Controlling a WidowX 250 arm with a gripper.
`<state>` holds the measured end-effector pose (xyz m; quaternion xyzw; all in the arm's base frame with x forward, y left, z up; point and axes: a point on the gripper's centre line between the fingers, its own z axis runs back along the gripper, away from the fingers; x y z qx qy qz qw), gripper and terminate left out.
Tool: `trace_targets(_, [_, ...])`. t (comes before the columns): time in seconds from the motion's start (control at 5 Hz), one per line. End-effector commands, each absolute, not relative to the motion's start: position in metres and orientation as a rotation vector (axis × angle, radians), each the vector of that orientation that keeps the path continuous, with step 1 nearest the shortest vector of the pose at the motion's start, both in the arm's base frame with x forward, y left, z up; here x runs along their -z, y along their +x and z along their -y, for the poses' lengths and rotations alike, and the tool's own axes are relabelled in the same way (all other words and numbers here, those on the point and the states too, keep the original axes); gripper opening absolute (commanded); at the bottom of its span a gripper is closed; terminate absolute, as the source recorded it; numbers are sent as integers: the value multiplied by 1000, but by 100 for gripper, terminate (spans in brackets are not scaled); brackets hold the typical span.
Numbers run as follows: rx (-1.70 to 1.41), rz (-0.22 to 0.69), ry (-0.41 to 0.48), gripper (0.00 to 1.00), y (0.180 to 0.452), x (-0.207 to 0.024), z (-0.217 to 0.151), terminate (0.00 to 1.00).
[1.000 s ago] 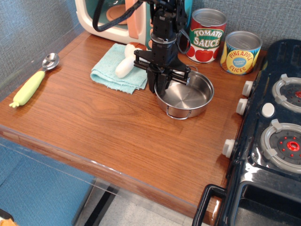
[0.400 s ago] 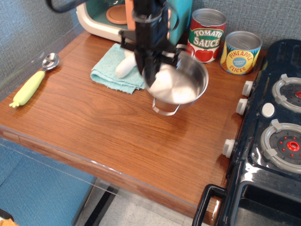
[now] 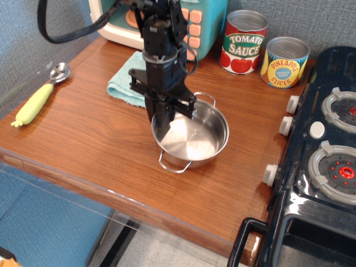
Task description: Move the pot to the front right corner of the table
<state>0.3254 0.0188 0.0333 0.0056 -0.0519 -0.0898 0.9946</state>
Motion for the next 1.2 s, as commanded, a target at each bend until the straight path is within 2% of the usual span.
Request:
trace_targets(0.0, [245,139,38,0,318,-47,-10,0])
trace_targets(0.8, [344,132,44,0,295,-45,-5,0])
trace_targets(1.0, [375,165,78,100,293,-47,-3,0])
